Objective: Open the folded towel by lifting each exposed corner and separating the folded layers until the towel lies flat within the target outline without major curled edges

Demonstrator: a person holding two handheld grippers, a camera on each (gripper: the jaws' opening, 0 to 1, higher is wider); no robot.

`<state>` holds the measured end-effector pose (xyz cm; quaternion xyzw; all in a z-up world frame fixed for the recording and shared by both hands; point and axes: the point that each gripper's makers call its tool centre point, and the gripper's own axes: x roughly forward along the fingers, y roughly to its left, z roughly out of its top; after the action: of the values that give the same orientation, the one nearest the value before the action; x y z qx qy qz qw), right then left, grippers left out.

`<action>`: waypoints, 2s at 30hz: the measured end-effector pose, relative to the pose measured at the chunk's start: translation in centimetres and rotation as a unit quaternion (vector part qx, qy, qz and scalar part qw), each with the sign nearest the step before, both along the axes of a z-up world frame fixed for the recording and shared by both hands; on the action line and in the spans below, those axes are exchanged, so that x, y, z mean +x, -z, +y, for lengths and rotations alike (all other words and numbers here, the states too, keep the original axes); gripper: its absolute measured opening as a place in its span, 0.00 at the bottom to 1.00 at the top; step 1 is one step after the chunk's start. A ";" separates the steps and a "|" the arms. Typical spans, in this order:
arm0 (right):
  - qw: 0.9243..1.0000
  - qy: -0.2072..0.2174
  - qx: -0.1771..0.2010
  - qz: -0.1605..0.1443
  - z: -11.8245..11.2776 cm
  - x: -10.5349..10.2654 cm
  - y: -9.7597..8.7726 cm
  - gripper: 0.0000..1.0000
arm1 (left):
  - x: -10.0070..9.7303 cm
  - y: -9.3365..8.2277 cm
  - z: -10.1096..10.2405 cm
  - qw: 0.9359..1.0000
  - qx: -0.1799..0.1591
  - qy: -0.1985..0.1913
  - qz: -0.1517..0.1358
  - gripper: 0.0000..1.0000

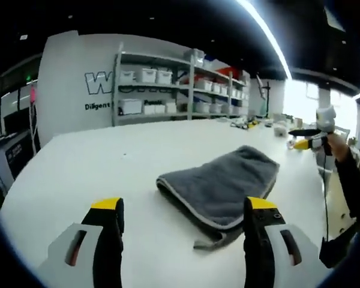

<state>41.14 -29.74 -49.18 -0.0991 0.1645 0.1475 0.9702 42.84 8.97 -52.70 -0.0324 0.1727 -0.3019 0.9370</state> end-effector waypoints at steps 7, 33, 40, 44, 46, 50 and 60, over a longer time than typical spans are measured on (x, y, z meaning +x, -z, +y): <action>0.999 -0.006 0.017 0.039 -1.4 0.5 -0.5 0.72 | 0.1 2.0 -0.6 0.991 -0.106 0.006 0.080 0.64; 0.995 -0.056 -0.005 0.088 1.5 1.6 0.4 0.62 | -1.5 5.1 -4.1 0.979 -0.087 0.099 0.158 0.41; 0.994 -0.055 -0.004 0.093 1.6 2.8 0.5 0.60 | -1.8 5.2 -4.4 0.979 -0.082 0.105 0.156 0.33; 0.992 -0.065 0.000 0.110 2.5 3.2 1.8 0.58 | -1.8 5.0 -4.9 0.977 -0.092 0.109 0.160 0.32; 0.990 -0.071 0.003 0.121 3.1 3.3 2.8 0.57 | -1.7 4.8 -5.0 0.975 -0.101 0.109 0.166 0.32; 0.991 -0.049 0.042 0.118 3.3 4.3 3.6 0.55 | -1.6 4.7 -5.2 0.971 -0.119 0.113 0.174 0.31; 0.987 -0.039 0.063 0.145 4.1 5.0 5.6 0.36 | -1.3 5.5 -5.2 0.971 -0.113 0.106 0.180 0.26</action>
<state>46.18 -25.59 -54.81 -0.0221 0.2898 0.2081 0.9339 41.54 3.77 -58.23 -0.1730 0.3060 -0.4067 0.8433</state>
